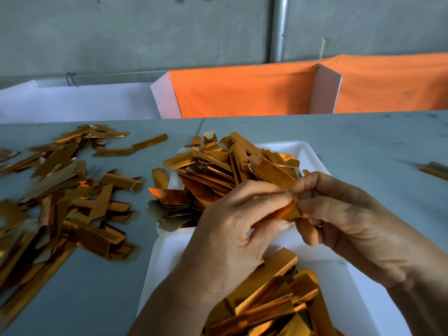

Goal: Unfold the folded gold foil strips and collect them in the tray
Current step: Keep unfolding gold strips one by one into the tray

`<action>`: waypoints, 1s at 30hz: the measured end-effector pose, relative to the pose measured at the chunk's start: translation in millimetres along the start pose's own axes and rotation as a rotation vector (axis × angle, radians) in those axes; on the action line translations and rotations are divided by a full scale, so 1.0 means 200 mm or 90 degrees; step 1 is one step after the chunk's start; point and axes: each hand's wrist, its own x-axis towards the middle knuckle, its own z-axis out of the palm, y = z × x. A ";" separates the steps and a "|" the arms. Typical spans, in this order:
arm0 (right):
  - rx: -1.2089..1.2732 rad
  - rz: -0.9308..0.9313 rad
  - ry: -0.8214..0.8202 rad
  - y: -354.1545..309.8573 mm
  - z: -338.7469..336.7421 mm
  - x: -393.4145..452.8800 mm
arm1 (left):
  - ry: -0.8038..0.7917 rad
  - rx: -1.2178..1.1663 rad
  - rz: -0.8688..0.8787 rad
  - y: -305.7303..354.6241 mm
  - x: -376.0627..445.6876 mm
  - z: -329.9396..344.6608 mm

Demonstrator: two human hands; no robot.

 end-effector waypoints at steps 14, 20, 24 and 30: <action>0.061 -0.040 -0.076 0.00 -0.04 0.00 | -0.010 -0.020 0.009 0.02 0.01 -0.04; 0.133 -0.022 -0.120 0.03 -0.04 0.03 | -0.006 -0.103 -0.027 0.03 0.01 -0.04; 0.218 0.006 -0.153 0.05 -0.03 0.03 | -0.019 -0.193 -0.059 0.03 0.00 -0.05; 0.217 0.002 -0.123 0.07 -0.01 0.04 | -0.053 -0.267 -0.100 0.01 0.00 -0.06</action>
